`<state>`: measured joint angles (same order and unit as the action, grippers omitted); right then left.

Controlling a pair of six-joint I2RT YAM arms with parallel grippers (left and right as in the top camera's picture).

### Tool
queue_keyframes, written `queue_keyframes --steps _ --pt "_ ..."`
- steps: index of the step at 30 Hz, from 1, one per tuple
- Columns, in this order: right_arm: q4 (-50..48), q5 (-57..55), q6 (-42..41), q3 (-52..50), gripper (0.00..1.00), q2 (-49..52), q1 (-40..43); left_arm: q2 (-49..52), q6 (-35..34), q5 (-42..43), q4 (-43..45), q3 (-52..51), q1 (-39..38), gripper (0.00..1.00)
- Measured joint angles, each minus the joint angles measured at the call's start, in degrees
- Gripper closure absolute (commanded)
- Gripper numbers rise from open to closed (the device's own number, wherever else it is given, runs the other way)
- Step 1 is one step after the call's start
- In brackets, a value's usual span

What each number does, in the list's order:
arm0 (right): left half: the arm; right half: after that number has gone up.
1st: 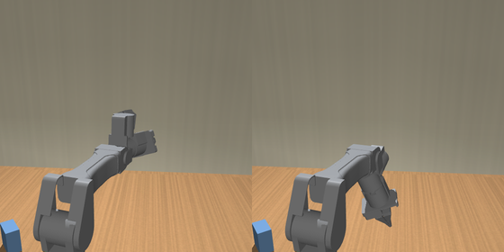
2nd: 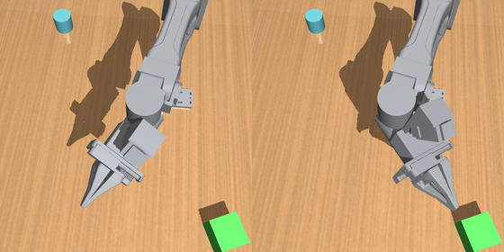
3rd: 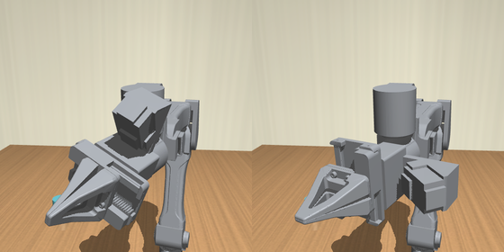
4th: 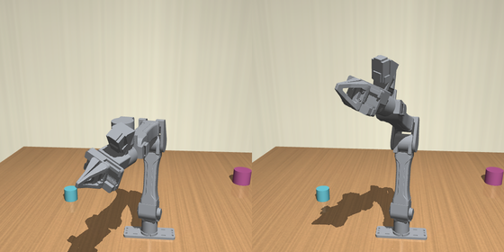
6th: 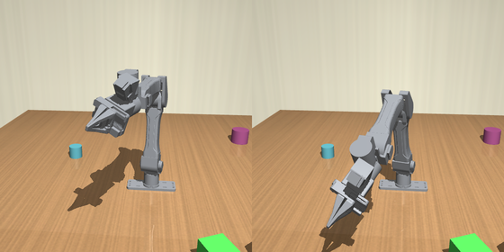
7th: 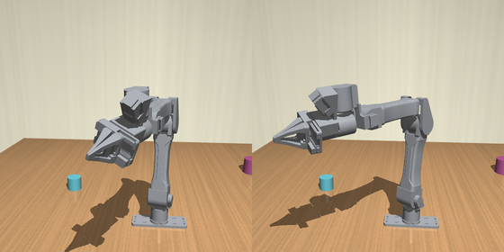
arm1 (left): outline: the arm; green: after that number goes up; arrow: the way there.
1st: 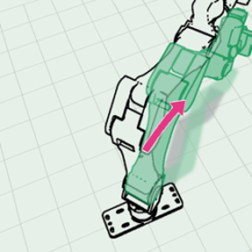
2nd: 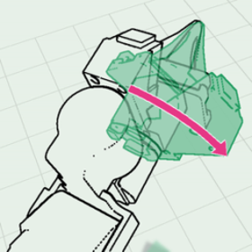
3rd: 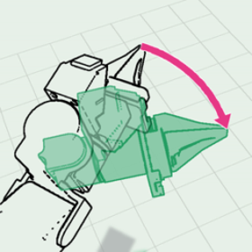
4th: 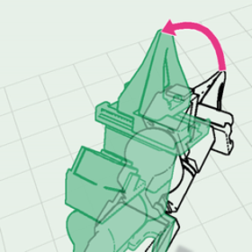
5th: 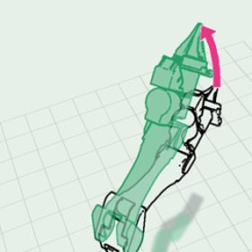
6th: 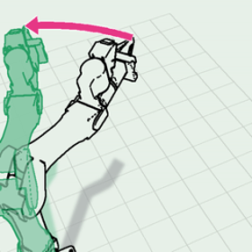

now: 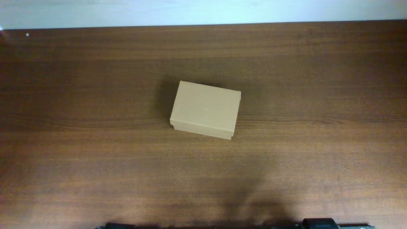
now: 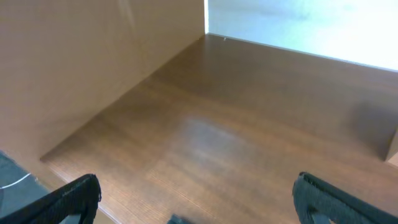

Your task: Pack container

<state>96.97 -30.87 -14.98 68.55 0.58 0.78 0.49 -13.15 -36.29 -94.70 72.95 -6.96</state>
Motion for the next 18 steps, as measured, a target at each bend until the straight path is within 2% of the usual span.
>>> queue_keyframes --steps 6,9,18 --pt "-0.02 0.22 0.0 0.0 0.01 0.0 0.0 0.0 -0.07 6.67 20.59 -2.16 1.03 0.01" --pt "-0.02 0.37 0.0 -0.11 0.01 0.02 0.0 -0.02 -0.17 11.52 30.14 -6.95 3.19 0.0" --pt "0.0 0.44 0.0 -0.2 0.01 0.07 0.0 0.09 -0.22 25.59 55.56 -33.7 4.22 0.0"
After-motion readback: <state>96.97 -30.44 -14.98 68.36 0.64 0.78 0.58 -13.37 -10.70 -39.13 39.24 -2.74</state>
